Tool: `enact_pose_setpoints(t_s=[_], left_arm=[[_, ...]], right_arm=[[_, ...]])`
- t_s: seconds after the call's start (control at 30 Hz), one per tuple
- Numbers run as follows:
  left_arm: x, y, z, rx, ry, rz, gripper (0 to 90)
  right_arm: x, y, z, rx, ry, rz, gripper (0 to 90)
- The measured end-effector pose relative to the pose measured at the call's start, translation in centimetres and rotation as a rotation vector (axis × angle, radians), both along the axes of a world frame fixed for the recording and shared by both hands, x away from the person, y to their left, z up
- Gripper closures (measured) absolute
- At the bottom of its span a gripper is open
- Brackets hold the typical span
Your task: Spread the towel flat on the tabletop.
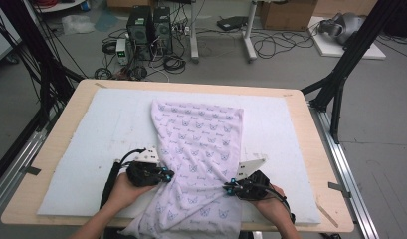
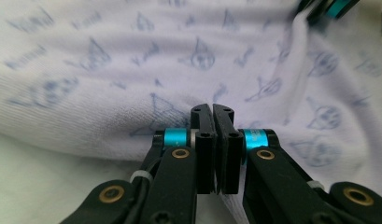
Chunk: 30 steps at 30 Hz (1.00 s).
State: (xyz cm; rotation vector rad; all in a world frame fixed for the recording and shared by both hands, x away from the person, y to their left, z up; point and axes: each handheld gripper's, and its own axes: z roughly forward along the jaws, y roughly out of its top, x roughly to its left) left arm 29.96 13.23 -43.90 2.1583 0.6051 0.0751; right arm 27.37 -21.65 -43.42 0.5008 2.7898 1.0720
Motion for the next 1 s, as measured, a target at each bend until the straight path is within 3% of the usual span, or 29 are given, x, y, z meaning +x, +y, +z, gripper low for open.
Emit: enact_pose_setpoints(t_s=[0.13, 0.33, 0.47, 0.57, 0.7, 0.77, 0.87, 0.93, 1.0], left_arm=[[-0.2, 0.8, 0.7, -0.008, -0.017, 0.001, 82.9], [-0.9, 4.2, 1.7, -0.035, -0.055, 0.029, 77.1], [-1.0, 5.6, 1.3, -0.05, -0.044, 0.038, 77.7], [-0.9, 4.8, 0.9, -0.059, -0.045, -0.003, 77.4], [-0.4, 2.4, 0.2, -0.038, -0.033, -0.055, 75.2], [-0.2, 1.2, -0.2, -0.014, -0.03, -0.068, 72.7], [0.0, 0.3, -0.4, -0.019, -0.03, -0.067, 69.8], [0.0, 0.2, -0.4, -0.011, -0.037, -0.068, 73.8], [-0.2, 0.4, -0.2, -0.001, -0.051, -0.068, 85.2]], right_arm=[[0.0, 0.0, -0.2, 0.006, 0.0, -0.002, 83.9], [-0.1, 0.0, -0.1, 0.003, -0.009, -0.004, 82.6], [0.0, 0.1, -0.1, 0.001, -0.009, -0.009, 81.2], [0.1, 0.2, -0.1, -0.002, -0.011, -0.012, 80.7], [0.2, 0.2, -0.2, 0.0, -0.01, -0.015, 79.6], [0.2, 0.1, -0.2, 0.001, -0.007, -0.016, 79.0], [0.2, 0.2, -0.2, 0.001, -0.006, -0.017, 78.3], [0.3, 0.2, -0.2, 0.004, -0.004, -0.016, 78.1], [0.4, 0.2, -0.3, 0.005, 0.0, -0.016, 78.2]])
